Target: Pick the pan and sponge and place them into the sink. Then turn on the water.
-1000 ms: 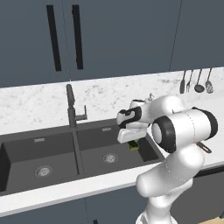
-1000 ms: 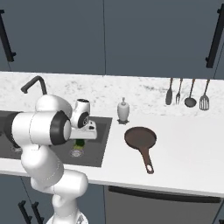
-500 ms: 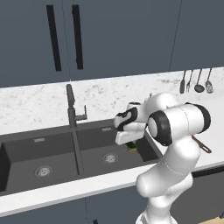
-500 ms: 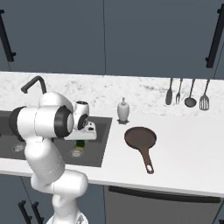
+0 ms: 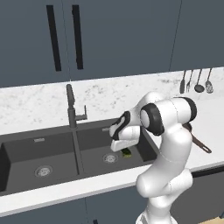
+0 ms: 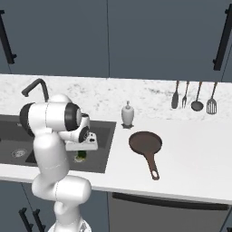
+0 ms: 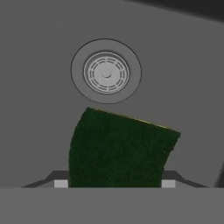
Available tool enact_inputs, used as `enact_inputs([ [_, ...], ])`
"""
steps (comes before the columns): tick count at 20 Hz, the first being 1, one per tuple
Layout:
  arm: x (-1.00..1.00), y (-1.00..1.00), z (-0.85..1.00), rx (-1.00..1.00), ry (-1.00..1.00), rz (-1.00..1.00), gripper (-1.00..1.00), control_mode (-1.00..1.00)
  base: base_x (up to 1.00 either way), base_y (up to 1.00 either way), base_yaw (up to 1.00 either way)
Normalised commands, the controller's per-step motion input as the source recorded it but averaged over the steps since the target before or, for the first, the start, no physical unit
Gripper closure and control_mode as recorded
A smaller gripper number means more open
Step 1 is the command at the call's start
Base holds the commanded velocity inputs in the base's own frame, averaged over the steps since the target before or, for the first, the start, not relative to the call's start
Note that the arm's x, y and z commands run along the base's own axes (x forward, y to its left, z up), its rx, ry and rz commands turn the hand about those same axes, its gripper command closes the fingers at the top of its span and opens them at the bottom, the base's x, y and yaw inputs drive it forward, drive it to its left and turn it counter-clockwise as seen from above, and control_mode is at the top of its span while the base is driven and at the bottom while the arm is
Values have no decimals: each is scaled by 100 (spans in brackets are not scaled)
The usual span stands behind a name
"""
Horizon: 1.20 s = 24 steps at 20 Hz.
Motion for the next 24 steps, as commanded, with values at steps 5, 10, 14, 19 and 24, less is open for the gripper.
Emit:
enact_inputs([
  [5, 48, 0, -44, 0, -4, 0, 100, -100, 0, 0, 0],
  [10, 69, 0, -7, 0, 0, 0, 100, -100, 0, 0, 0],
  [14, 44, 0, 0, 0, 0, 0, 100, -100, 0, 0, 0],
  [19, -17, 0, -15, 0, 0, 0, 100, -100, 0, 0, 0],
  [24, -25, -1, -18, 0, 0, 0, 100, -100, 0, 0, 0],
])
